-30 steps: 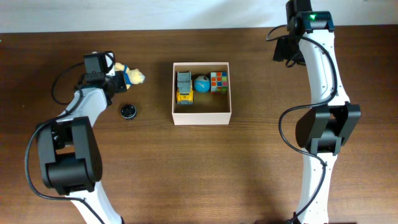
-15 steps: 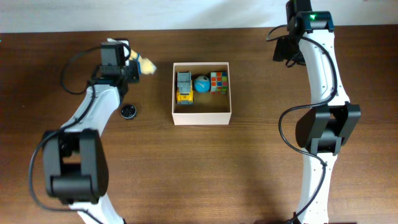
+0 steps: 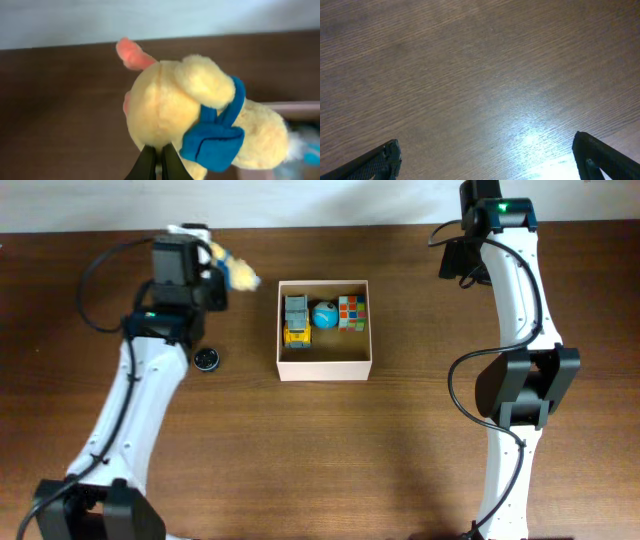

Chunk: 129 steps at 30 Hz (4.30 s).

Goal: Pack container
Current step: 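Lift the bear and carry it right over the box, then lower the bear into the box and open the left gripper, then withdraw the left gripper left toward the black puck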

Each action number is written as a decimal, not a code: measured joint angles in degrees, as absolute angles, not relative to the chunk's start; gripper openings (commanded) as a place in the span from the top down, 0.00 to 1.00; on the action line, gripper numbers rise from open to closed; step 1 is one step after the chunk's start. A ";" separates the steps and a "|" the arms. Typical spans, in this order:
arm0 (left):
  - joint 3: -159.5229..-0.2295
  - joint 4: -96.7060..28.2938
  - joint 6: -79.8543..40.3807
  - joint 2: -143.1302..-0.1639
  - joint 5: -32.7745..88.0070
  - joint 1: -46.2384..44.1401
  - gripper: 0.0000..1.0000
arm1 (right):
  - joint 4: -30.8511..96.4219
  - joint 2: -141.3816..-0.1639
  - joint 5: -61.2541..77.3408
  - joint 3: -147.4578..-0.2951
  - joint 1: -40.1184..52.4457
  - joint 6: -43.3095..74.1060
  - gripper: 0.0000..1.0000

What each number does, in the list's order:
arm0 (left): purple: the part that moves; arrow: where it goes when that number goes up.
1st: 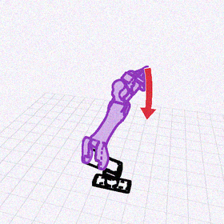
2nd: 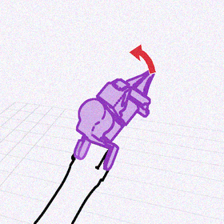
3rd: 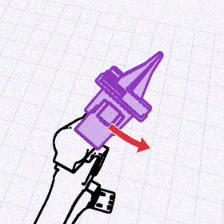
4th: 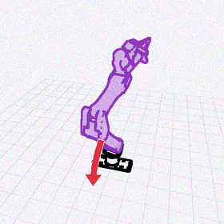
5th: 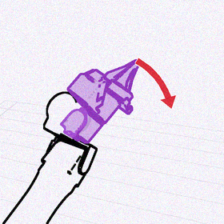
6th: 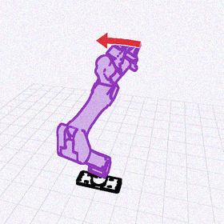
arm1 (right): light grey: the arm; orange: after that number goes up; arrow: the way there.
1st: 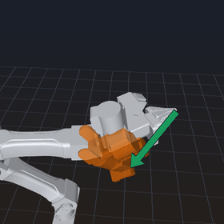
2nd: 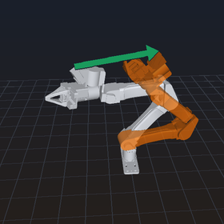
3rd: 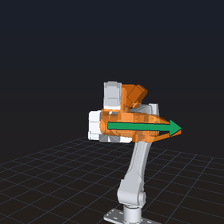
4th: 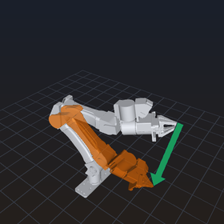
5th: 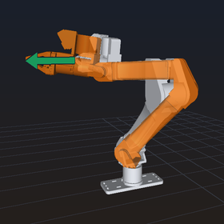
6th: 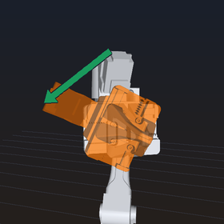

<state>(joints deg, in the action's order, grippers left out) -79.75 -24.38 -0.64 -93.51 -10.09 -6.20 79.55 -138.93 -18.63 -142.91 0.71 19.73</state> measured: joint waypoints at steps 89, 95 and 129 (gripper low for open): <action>-80.16 -17.30 44.60 -109.89 -1.89 -34.92 0.01 | 79.50 -138.93 -18.63 -142.91 0.71 19.73 0.01; -80.16 -12.67 44.60 -109.89 -4.62 -34.92 0.01 | 79.50 -138.93 -18.65 -142.91 0.71 19.75 0.01; -82.32 -52.80 -5.98 -87.42 -16.67 -20.93 0.01 | 79.53 -138.93 -18.63 -142.91 0.71 19.70 0.01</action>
<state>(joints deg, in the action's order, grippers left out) -82.32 -52.80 -5.98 -87.42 -16.67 -20.93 79.53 -138.93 -18.63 -142.91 0.71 19.70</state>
